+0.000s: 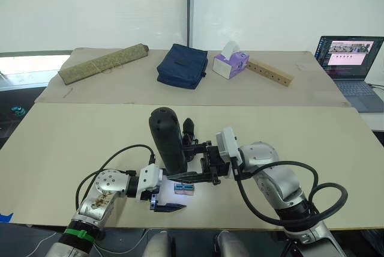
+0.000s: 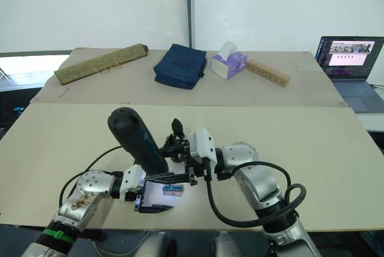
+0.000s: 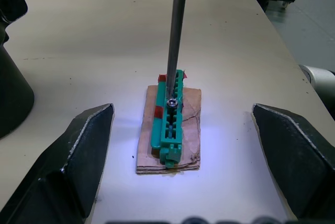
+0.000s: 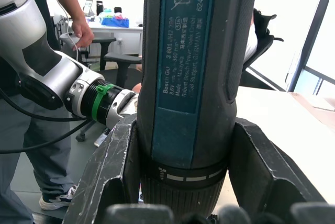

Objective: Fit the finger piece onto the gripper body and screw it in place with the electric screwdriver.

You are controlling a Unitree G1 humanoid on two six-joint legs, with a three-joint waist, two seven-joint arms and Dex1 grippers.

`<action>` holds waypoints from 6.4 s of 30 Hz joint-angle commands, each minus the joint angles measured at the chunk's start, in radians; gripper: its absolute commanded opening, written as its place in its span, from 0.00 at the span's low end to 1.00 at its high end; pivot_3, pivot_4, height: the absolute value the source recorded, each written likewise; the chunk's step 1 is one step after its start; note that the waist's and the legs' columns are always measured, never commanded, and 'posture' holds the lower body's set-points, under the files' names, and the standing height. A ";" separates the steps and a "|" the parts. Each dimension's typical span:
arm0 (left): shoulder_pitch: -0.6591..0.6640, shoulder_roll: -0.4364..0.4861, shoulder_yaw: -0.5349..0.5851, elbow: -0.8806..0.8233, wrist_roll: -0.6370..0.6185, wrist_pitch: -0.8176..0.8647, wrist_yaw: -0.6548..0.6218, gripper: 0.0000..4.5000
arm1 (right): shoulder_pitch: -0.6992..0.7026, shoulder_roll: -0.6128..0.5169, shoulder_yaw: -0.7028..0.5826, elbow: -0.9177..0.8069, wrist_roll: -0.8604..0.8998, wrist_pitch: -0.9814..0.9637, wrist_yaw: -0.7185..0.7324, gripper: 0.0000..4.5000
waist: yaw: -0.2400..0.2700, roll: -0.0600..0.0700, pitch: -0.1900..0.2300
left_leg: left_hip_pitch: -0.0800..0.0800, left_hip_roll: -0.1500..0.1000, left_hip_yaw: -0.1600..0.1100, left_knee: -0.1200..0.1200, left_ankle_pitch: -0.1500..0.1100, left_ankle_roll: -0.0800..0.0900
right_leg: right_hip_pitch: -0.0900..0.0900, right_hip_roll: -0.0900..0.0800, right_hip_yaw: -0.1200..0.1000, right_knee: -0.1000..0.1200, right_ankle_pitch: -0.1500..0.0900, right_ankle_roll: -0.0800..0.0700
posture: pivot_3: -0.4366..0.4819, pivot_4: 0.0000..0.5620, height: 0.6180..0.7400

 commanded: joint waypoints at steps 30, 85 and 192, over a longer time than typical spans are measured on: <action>0.002 -0.014 -0.044 0.034 0.033 0.036 0.023 0.99 | 0.011 0.003 -0.008 -0.041 0.028 -0.013 -0.008 0.43 | 0.001 0.000 0.000 | 0.000 0.000 0.001 0.000 0.000 0.000 | 0.000 0.000 0.000 0.000 0.000 0.000 | 0.48 0.27 1.00; 0.015 -0.024 -0.030 0.044 0.010 0.032 0.028 0.99 | 0.005 -0.013 0.003 -0.019 0.010 -0.027 -0.017 0.43 | 0.001 0.001 -0.001 | 0.010 0.001 -0.001 -0.002 0.000 0.000 | 0.013 0.000 -0.001 -0.005 -0.001 0.000 | 0.48 0.27 1.00; -0.446 -0.145 0.057 0.643 0.108 -0.152 0.017 0.82 | -0.188 -0.252 -0.291 -0.247 0.430 0.347 -0.179 0.43 | -0.009 -0.006 0.004 | -0.006 -0.001 -0.006 0.002 0.000 0.000 | -0.003 0.000 -0.002 -0.001 0.001 0.001 | 0.48 0.27 1.00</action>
